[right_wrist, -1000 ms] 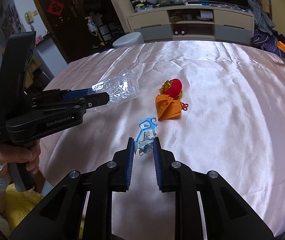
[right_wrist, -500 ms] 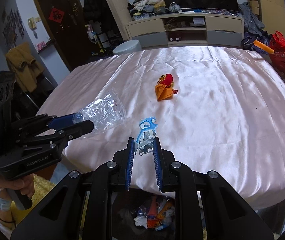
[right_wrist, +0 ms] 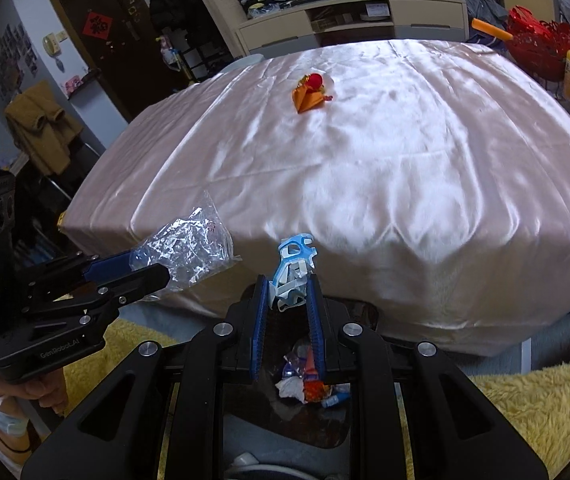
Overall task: Collect trash
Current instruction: 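Carry the bag and plastic piece over the bin and open both tools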
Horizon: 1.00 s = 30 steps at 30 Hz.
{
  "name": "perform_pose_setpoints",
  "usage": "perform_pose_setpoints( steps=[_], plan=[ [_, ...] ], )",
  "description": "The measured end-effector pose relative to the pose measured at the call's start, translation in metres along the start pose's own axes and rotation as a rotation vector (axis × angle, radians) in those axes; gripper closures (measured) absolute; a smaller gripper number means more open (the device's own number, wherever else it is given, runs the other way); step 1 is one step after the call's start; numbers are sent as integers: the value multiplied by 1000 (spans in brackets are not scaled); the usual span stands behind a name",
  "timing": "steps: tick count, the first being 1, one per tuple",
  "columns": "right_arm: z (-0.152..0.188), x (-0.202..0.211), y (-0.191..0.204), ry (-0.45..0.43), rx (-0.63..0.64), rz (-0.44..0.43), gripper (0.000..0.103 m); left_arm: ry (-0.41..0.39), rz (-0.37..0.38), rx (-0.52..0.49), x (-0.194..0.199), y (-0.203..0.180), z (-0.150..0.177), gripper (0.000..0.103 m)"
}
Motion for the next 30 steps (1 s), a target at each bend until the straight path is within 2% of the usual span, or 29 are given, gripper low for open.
perform_pose_setpoints(
  steps=[13, 22, 30],
  plan=[
    [44, -32, -13, 99, -38, 23, 82, 129, 0, 37, -38, -2, 69, 69],
    [64, -60, -24, 168, -26, 84, 82, 218, 0, 32, -71, -2, 97, 69],
    [64, -75, -24, 206, -26, 88, 80, 264, 19, 21, -84, -5, 103, 67]
  ],
)
Point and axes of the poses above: each gripper's, at about its wrist camera, not at the fingertips, and x roughly against the way its jaws point, y to its left, z to its underside, the point moved 6 cm from there along -x, roughly the way its jaws point, and after that the axes turned 1 degree about -z, right-handed, at the moved point
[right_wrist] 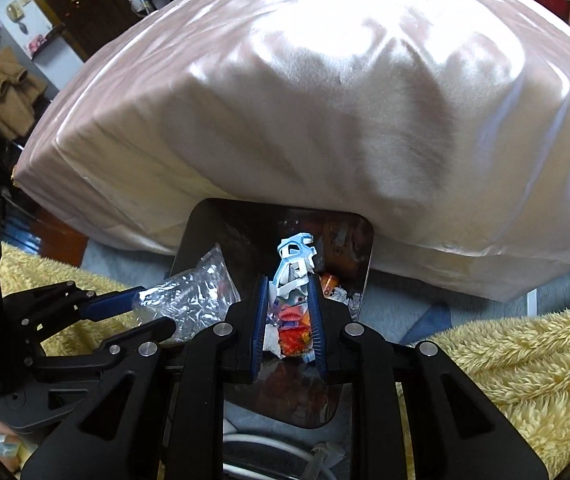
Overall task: Collect trash
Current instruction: 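Carry the bag and plastic piece over the bin and open both tools, then move both open tools back over the table toward the remaining trash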
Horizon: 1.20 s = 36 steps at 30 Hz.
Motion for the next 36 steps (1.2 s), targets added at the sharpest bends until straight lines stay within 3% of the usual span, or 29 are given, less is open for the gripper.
perform_pose_setpoints(
  steps=[6, 9, 15, 19, 22, 26, 36],
  plan=[
    [-3, -4, -3, 6, -11, 1, 79, 15, 7, 28, -4, 6, 0, 64],
    [-4, -4, -7, -2, -28, 6, 57, 16, 7, 30, -3, 7, 0, 57],
    [-5, -1, -15, -12, -65, -1, 55, 14, 5, 45, 0, 11, 0, 47],
    [-7, 8, -22, -36, -110, -26, 38, 16, 19, 46, 5, 9, -1, 31],
    [-12, 20, -24, -52, -155, -80, 32, 9, 35, 38, 13, 6, -3, 21],
    [-32, 46, -23, -118, -134, -69, 30, -26, 20, 17, 29, 6, -15, 14],
    [-107, 88, -29, -249, -65, 16, 30, -165, -46, 3, 82, 29, -77, 13]
  ],
)
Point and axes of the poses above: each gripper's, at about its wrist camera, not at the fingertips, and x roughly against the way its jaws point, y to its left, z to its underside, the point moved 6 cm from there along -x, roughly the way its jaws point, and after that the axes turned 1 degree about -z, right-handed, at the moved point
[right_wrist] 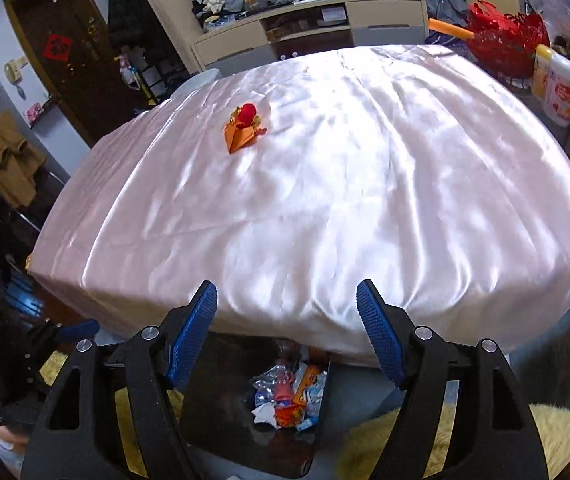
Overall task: Collect trash
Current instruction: 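Move both open tools back over the table toward the remaining trash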
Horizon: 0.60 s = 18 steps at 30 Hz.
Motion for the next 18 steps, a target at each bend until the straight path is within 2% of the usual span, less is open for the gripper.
perform_pose_setpoints(
  steps=[8, 13, 18],
  plan=[
    [-48, -22, 2, -8, 52, 31, 30, -45, -27, 12, -2, 16, -64, 13],
    [-68, -40, 0, -2, 49, 37, 30, -60, -31, 39, -20, 18, -97, 13],
    [-93, -52, -8, -12, 26, 65, 30, -56, -39, 20, -45, 12, -129, 13]
  ],
)
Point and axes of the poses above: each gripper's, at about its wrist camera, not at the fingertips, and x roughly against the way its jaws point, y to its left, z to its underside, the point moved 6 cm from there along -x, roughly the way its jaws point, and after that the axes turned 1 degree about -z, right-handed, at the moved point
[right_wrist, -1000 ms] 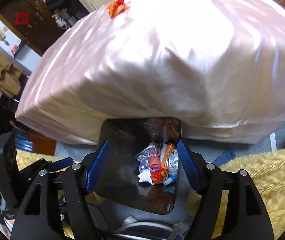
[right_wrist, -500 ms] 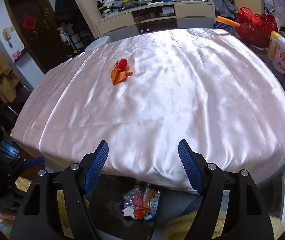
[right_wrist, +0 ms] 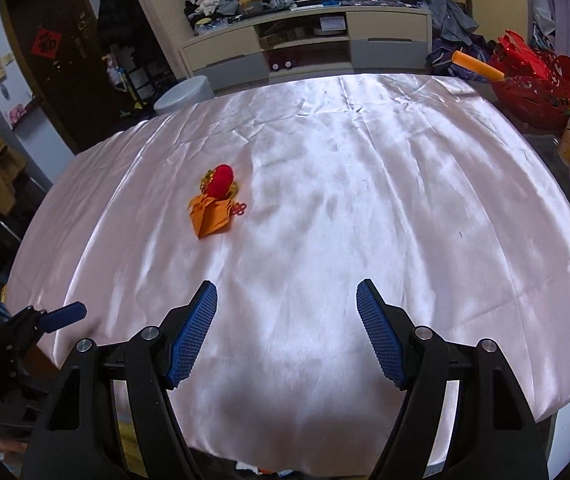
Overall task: Collect trash
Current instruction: 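Move both open tools back over the table toward the remaining trash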
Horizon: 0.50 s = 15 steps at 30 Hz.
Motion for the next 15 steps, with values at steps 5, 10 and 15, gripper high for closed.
perform_pose_setpoints(
  steps=[5, 10, 15],
  plan=[
    [-26, -12, -16, -7, -8, 47, 30, -10, 11, -4, -22, -7, -33, 15],
    [-46, -23, -33, -5, -48, 31, 30, -9, 38, 2, -45, -19, -65, 30],
    [-57, -30, -43, -5, -60, 15, 30, 6, 41, 3, -69, -28, -89, 34]
  ],
)
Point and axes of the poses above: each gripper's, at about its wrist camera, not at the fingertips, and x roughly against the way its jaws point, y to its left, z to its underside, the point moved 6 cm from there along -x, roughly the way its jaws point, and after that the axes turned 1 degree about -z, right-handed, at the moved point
